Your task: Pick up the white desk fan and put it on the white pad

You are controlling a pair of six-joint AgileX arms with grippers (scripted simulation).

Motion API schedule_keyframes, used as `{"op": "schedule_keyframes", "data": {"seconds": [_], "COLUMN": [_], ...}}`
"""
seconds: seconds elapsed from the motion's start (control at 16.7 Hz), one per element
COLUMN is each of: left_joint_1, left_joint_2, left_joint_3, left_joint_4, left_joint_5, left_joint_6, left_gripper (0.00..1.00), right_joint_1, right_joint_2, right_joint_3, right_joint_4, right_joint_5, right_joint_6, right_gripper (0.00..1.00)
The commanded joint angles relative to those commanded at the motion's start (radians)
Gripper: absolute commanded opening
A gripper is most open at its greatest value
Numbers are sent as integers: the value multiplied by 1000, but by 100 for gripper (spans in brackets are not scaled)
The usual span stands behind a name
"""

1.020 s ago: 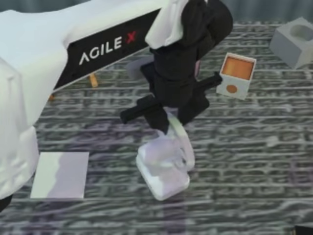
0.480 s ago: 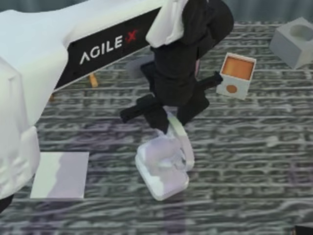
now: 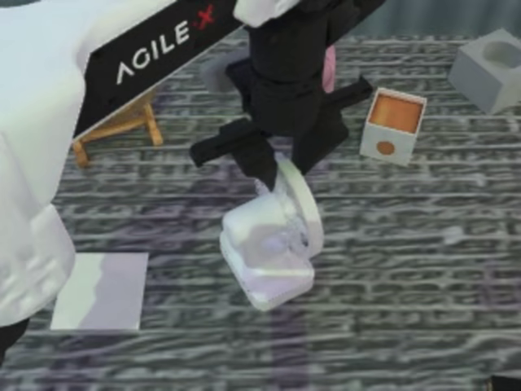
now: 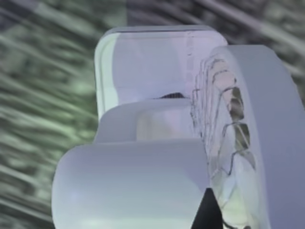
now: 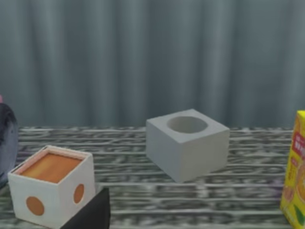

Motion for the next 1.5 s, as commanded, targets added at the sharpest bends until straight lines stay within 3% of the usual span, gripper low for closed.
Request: {"op": "schedule_keyframes", "data": {"seconds": [0.36, 0.66, 0.9, 1.5], "left_joint_1": [-2, 35, 92, 284], "left_joint_2": [-11, -85, -192, -485], "left_joint_3": [-10, -75, -168, -527], "left_joint_4": [4, 29, 69, 166], "left_joint_5": [-1, -5, -7, 4], "left_joint_6": [31, 291, 676, 1853], "left_gripper": [0, 0, 0, 0], "right_joint_1": [0, 0, 0, 0], "right_joint_2": [0, 0, 0, 0], "right_joint_3": [0, 0, 0, 0], "right_joint_4": [0, 0, 0, 0], "right_joint_5": [0, 0, 0, 0], "right_joint_6": [0, 0, 0, 0], "right_gripper": [100, 100, 100, 100]}}
